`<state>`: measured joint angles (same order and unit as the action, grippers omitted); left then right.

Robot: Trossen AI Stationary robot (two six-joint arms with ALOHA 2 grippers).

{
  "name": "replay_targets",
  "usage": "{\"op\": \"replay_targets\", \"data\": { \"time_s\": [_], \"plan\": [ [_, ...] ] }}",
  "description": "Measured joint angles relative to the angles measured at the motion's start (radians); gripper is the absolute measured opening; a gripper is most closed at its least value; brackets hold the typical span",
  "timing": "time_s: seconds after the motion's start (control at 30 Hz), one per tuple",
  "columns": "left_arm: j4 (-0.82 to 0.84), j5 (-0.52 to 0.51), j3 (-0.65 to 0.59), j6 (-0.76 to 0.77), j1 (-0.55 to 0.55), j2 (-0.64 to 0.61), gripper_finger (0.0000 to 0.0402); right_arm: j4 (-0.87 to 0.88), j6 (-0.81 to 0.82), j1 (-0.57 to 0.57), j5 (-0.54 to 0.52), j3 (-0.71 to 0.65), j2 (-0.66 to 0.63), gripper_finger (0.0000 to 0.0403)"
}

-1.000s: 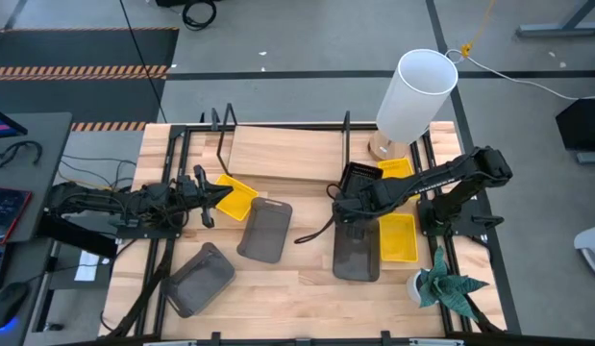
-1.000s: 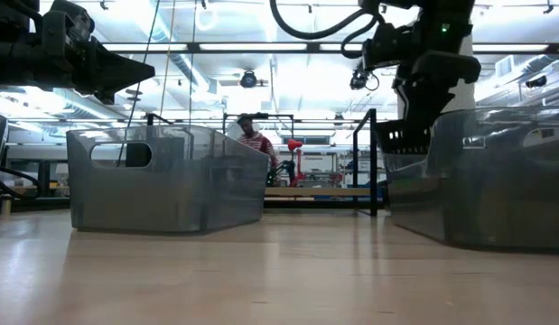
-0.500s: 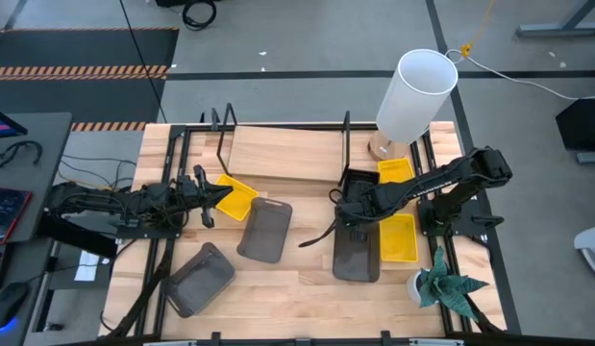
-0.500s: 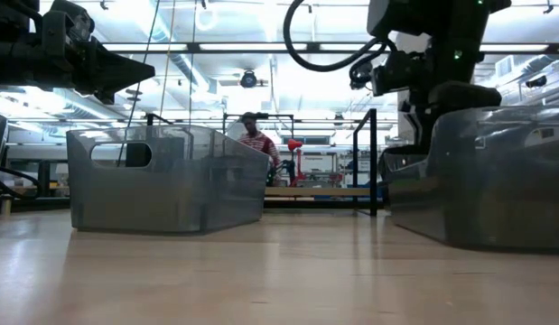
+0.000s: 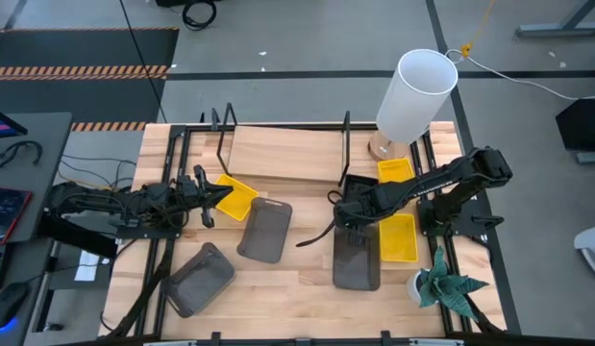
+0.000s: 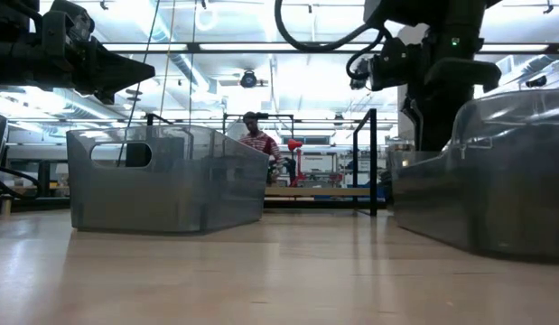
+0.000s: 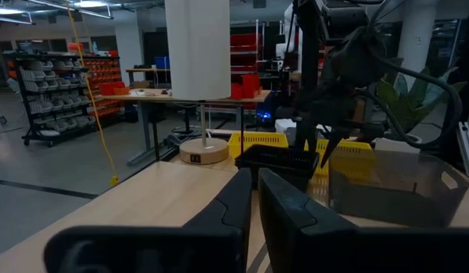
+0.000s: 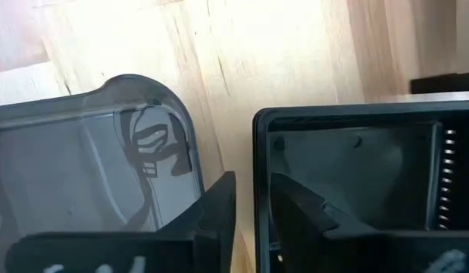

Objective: Stack baskets on shelf by color
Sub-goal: Put the stacked black bins on the shelf

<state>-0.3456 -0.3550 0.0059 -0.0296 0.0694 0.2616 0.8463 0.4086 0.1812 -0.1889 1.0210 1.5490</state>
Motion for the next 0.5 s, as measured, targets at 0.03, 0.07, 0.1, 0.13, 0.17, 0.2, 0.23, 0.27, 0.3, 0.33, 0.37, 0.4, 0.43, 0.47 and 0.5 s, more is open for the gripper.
{"op": "replay_targets", "data": {
  "time_s": [0.03, 0.07, 0.1, 0.13, 0.17, 0.2, 0.23, 0.27, 0.3, 0.33, 0.37, 0.4, 0.43, 0.47, 0.5],
  "plan": [
    [0.000, 0.000, 0.000, 0.000, 0.000, 0.000, 0.0030, 0.000, 0.004, 0.001, 0.001, 0.000, 0.000, 0.0098],
    [0.000, 0.000, 0.000, 0.000, 0.000, 0.000, 0.0028, 0.000, 0.008, 0.002, 0.001, 0.000, 0.000, 0.0103],
    [0.000, 0.000, 0.000, 0.000, 0.000, 0.000, 0.0027, 0.000, 0.013, 0.004, 0.000, 0.000, 0.000, 0.0109],
    [0.000, 0.000, 0.000, 0.000, 0.000, 0.000, 0.0026, -0.001, 0.017, 0.007, 0.000, 0.000, 0.000, 0.0114],
    [0.000, 0.000, 0.000, 0.000, 0.000, 0.000, 0.0025, -0.003, 0.018, 0.011, 0.000, 0.000, 0.000, 0.0120],
    [0.000, 0.000, 0.000, 0.000, 0.000, 0.000, 0.0025, -0.005, 0.019, 0.016, 0.000, 0.000, 0.000, 0.0126],
    [0.000, 0.000, 0.000, 0.000, 0.000, 0.000, 0.0026, -0.009, 0.024, 0.021, 0.001, 0.000, 0.000, 0.0132],
    [0.000, 0.000, 0.000, 0.000, 0.000, 0.000, 0.0027, -0.010, 0.032, 0.024, 0.002, 0.000, 0.000, 0.0139],
    [0.000, 0.000, 0.000, 0.000, 0.000, 0.000, 0.0028, -0.009, 0.040, 0.026, 0.002, 0.000, 0.000, 0.0146],
    [0.000, 0.000, 0.000, 0.000, 0.000, 0.000, 0.0030, -0.009, 0.045, 0.027, 0.002, 0.000, 0.000, 0.0153],
    [0.000, 0.000, 0.000, 0.000, 0.000, 0.000, 0.0031, -0.009, 0.049, 0.028, 0.002, 0.000, 0.000, 0.0160],
    [0.000, 0.000, 0.000, 0.000, 0.000, 0.000, 0.0033, -0.009, 0.052, 0.028, 0.002, 0.000, 0.000, 0.0166],
    [0.000, 0.000, 0.000, 0.000, 0.000, 0.000, 0.0034, -0.009, 0.053, 0.028, 0.001, 0.000, 0.000, 0.0173],
    [0.000, 0.000, 0.000, 0.000, 0.000, 0.000, 0.0035, -0.008, 0.053, 0.028, 0.000, 0.000, 0.000, 0.0179],
    [0.000, 0.000, 0.000, 0.000, 0.000, 0.000, 0.0036, -0.008, 0.053, 0.028, -0.001, 0.000, 0.000, 0.0184]
  ]
}}
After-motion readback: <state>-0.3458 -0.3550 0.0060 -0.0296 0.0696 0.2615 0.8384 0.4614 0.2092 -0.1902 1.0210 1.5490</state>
